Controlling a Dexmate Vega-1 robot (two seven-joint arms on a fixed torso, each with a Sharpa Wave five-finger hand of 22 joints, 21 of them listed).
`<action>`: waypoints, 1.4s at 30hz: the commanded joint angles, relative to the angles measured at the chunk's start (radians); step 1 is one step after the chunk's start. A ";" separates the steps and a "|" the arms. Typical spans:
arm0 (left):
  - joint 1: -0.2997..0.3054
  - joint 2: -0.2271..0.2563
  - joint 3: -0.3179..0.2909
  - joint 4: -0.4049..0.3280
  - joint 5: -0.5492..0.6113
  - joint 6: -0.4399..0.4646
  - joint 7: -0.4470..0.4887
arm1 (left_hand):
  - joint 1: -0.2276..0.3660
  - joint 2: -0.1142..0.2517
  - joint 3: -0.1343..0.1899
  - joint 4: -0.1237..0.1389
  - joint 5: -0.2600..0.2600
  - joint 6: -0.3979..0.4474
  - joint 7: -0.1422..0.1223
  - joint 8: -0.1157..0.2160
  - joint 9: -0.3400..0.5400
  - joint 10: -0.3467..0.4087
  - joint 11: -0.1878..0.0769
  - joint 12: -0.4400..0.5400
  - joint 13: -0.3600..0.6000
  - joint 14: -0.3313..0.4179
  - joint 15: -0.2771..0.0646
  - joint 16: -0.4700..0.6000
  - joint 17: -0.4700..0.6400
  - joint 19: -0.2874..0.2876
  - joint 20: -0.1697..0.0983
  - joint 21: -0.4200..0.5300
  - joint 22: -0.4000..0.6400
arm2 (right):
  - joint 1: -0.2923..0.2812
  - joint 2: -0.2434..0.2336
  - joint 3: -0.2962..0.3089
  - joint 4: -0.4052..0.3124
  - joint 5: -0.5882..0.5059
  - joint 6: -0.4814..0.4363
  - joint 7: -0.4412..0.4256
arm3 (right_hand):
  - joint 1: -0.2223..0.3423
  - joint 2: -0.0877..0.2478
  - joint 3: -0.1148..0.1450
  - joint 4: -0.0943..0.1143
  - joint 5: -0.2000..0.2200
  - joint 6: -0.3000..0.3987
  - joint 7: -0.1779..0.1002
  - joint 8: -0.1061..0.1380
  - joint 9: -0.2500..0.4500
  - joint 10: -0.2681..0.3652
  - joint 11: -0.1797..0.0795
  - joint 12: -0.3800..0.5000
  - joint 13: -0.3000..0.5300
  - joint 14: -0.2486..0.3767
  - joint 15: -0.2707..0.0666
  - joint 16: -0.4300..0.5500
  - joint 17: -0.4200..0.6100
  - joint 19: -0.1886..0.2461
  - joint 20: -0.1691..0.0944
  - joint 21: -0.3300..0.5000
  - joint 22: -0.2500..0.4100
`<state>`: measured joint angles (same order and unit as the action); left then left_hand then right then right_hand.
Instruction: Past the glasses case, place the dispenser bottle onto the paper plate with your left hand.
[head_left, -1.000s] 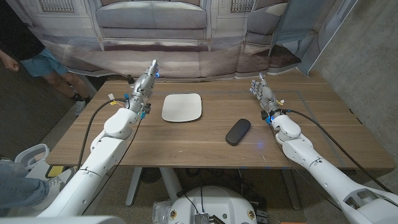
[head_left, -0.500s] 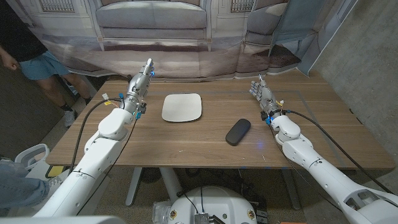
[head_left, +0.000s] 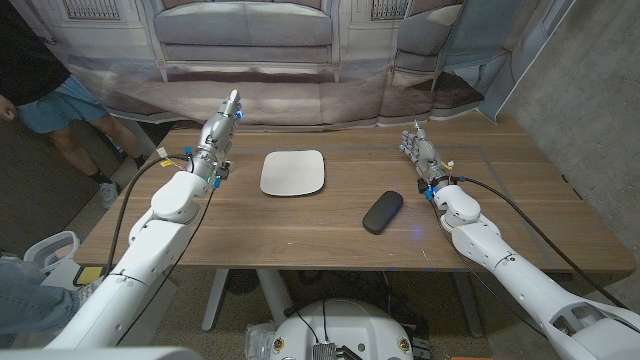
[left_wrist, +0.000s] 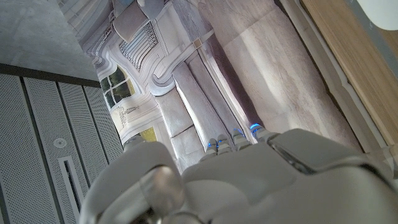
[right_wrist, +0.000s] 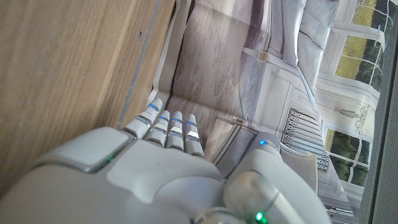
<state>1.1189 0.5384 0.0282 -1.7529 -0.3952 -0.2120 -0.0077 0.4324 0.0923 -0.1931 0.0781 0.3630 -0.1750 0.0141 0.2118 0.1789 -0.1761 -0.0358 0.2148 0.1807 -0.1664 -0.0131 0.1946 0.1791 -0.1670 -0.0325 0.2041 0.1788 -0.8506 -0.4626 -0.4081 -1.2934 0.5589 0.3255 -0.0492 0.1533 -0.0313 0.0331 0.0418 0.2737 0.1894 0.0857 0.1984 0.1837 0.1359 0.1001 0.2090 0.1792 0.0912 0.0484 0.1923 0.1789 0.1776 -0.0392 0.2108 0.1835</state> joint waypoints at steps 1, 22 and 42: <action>0.035 0.019 -0.034 -0.037 -0.004 0.005 0.022 | 0.012 0.001 -0.004 -0.006 0.002 0.005 -0.004 -0.003 0.005 -0.008 -0.004 -0.004 0.003 -0.029 -0.006 -0.001 0.003 -0.118 -0.044 -0.001 0.003 | 0.016 0.010 -0.007 0.021 -0.005 0.003 0.005 | 0.000 0.010 -0.007 0.002 -0.002 0.009 -0.005 -0.001 0.002 0.011 -0.005 0.003 0.003 0.011 -0.001 0.000 0.006 0.009 -0.010 0.000 0.004; 0.080 0.034 -0.084 -0.070 -0.017 0.000 0.039 | 0.018 0.002 -0.007 -0.008 0.001 0.013 -0.003 -0.004 0.004 -0.004 -0.003 -0.005 0.003 -0.026 -0.006 -0.001 0.003 -0.115 -0.043 0.000 0.004 | 0.013 0.007 -0.006 0.016 -0.006 0.002 0.002 | 0.001 0.011 -0.010 0.000 -0.003 0.009 -0.006 -0.001 0.002 0.015 -0.004 0.003 0.003 0.014 -0.001 0.000 0.006 0.011 -0.010 0.000 0.004; 0.119 0.044 -0.131 -0.090 -0.029 -0.006 0.051 | 0.024 0.003 -0.011 -0.010 0.000 0.019 -0.004 -0.006 0.004 -0.001 -0.004 -0.007 0.003 -0.022 -0.006 -0.002 0.003 -0.112 -0.038 0.000 0.004 | 0.003 0.002 -0.003 0.007 -0.004 -0.004 -0.006 | 0.002 0.012 -0.012 -0.001 -0.004 0.008 -0.008 -0.002 0.003 0.016 -0.004 0.002 0.003 0.014 -0.001 -0.002 0.006 0.011 -0.009 -0.001 0.004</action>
<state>1.2207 0.5767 -0.0776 -1.8364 -0.4155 -0.2171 0.0372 0.4455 0.0976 -0.2013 0.0700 0.3630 -0.1605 0.0069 0.2069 0.1788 -0.1761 -0.0358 0.2110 0.1806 -0.1664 -0.0131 0.1946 0.1790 -0.1670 -0.0325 0.2041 0.1788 -0.8417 -0.4547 -0.4124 -1.2791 0.5556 0.3280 -0.0503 0.1533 -0.0313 0.0289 0.0376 0.2698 0.1947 0.0803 0.1984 0.1836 0.1412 0.0947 0.2090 0.1790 0.0965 0.0430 0.1923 0.1841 0.1776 -0.0392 0.2109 0.1834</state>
